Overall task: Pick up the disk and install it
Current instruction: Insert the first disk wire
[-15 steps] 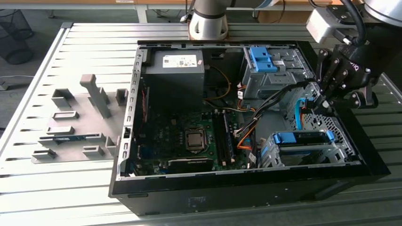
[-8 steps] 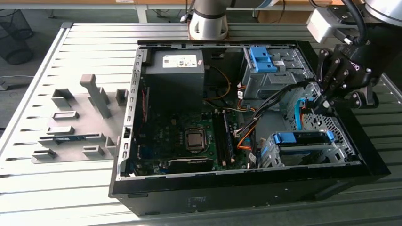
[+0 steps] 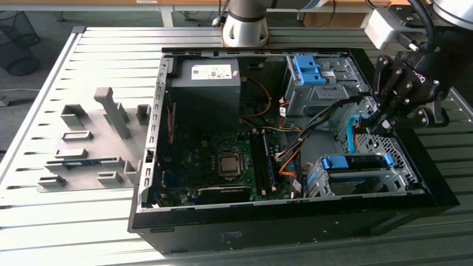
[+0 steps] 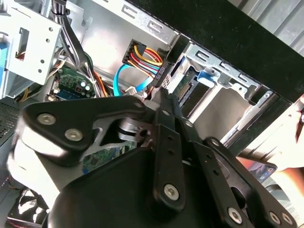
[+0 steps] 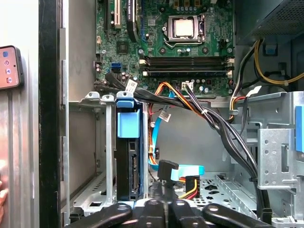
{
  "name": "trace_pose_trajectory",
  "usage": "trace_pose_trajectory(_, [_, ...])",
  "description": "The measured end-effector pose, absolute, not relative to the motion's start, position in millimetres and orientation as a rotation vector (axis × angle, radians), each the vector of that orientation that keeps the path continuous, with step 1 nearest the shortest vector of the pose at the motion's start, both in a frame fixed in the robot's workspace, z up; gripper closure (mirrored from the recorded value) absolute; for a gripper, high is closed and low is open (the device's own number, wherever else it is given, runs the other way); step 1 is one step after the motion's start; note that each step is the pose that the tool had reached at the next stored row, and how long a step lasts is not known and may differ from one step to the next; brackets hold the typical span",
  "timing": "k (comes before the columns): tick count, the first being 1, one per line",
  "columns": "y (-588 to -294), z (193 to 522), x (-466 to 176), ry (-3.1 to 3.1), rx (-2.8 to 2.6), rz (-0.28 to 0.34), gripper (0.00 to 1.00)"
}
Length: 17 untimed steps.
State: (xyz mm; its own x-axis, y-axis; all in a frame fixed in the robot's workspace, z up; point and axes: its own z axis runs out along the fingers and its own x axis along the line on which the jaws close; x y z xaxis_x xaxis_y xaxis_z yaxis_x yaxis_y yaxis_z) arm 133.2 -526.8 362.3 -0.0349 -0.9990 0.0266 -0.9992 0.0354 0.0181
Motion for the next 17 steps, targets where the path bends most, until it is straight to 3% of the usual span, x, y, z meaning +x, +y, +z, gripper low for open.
trace_pose_trajectory(3, [-525.4,362.3,134.3,-2.236,2.159,0.006,0.76])
trace_pose_trajectory(8, [-524.2,362.1,137.6,-2.231,2.162,0.004,0.75])
trace_pose_trajectory(9, [-524.0,361.8,138.0,-2.230,2.162,0.004,0.69])
trace_pose_trajectory(17, [-519.2,357.5,138.6,-2.223,2.158,0.011,0.69])
